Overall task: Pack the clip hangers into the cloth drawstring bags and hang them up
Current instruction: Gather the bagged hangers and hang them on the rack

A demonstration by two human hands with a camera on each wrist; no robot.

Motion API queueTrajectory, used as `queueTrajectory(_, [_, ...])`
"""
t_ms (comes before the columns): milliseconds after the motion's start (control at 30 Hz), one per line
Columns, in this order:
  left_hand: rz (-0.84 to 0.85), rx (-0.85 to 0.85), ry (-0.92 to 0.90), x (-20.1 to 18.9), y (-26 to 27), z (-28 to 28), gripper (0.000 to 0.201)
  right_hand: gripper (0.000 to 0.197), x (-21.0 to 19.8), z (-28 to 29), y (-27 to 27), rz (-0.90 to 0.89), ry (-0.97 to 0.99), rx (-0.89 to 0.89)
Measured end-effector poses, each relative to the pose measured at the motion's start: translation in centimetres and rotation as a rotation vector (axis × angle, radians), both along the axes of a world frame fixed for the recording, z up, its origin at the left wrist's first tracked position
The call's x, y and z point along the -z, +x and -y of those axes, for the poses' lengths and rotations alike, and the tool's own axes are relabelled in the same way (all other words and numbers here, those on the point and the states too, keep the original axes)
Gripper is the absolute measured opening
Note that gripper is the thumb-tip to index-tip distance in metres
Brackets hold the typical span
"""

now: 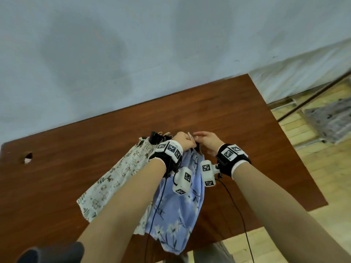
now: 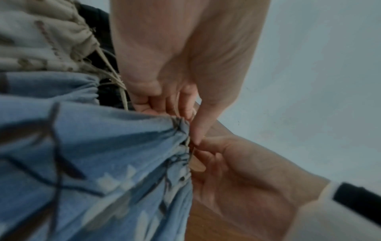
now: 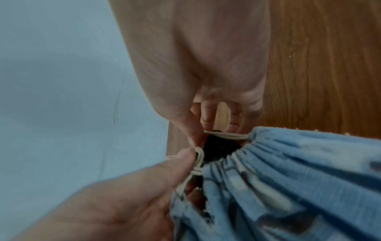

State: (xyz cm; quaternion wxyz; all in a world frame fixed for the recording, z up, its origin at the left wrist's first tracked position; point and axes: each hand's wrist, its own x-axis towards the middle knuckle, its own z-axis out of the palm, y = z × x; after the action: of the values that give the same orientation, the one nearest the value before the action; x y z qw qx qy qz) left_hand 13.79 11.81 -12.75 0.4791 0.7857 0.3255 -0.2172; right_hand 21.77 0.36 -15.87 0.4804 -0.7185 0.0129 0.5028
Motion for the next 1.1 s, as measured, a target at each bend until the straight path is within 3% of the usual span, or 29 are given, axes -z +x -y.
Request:
queueTrajectory(133, [0.152,-0.002,-0.164,-2.9,-0.5,-0.1,0.023,0.016,-3.1,2.0,-0.7,-0.075,0.176,0.154])
queueTrajectory(367, [0.272,-0.096,-0.43,-9.9,-1.4,-0.9,0.017,0.023,-10.5,6.5,-1.5,-0.154,0.435,0.323])
queueTrajectory(533, [0.342,-0.023,-0.527,-15.5,-1.6,0.9,0.021,0.026,-15.6,8.4,-2.3,-0.138,0.577,0.326])
queueTrajectory(667, [0.356,0.117,-0.596,-19.7,-2.0,2.2,0.022,0.027,-19.7,9.7,-3.1,-0.061,0.617,0.216])
queueTrajectory(767, [0.36,0.226,-0.571,-23.0,-2.8,3.7,0.016,0.025,-22.5,10.1,-4.1,0.08,0.618,0.068])
queueTrajectory(800, [0.383,0.26,-0.542,-24.0,-3.1,4.2,0.023,0.027,-23.4,10.1,-4.4,0.136,0.62,0.042])
queueTrajectory(933, [0.551,0.349,-0.45,-26.9,-3.9,5.3,0.039,0.027,-26.9,10.9,-5.2,0.223,0.694,0.031])
queueTrajectory(1100, [0.689,0.48,-0.197,-29.5,-4.9,6.7,0.031,0.015,-29.4,11.6,-5.8,0.398,0.571,-0.004])
